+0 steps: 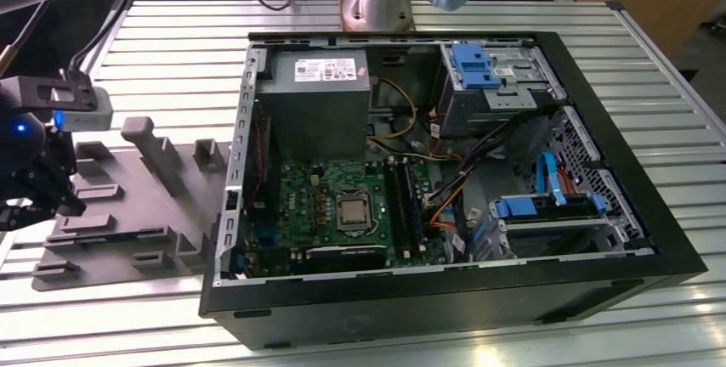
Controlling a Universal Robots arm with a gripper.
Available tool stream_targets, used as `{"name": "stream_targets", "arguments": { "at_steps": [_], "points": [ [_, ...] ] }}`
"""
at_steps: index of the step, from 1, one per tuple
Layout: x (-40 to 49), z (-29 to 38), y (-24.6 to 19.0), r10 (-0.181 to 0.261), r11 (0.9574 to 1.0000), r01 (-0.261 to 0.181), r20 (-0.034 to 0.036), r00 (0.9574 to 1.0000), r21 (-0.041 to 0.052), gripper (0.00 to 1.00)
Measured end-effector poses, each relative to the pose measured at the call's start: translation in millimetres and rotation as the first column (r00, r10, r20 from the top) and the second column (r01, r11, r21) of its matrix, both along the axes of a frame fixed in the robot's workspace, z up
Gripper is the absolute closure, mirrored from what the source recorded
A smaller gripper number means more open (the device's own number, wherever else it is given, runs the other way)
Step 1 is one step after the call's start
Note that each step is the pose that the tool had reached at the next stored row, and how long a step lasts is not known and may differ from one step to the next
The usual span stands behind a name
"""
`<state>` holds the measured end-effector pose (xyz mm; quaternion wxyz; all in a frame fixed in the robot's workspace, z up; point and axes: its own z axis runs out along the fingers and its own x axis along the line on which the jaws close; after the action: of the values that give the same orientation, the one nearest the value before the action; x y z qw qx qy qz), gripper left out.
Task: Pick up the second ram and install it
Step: 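Pick up the second ram and move it above second insertion slot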
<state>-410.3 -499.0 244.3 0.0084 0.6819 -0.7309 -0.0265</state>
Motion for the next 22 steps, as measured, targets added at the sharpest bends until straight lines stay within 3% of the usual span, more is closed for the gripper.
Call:
{"name": "stream_targets", "arguments": {
  "at_steps": [22],
  "points": [
    [0.1,-7.4,-8.5,0.000,1.0000,0.000,0.0000,1.0000,0.0000,0.89]
  ]
}}
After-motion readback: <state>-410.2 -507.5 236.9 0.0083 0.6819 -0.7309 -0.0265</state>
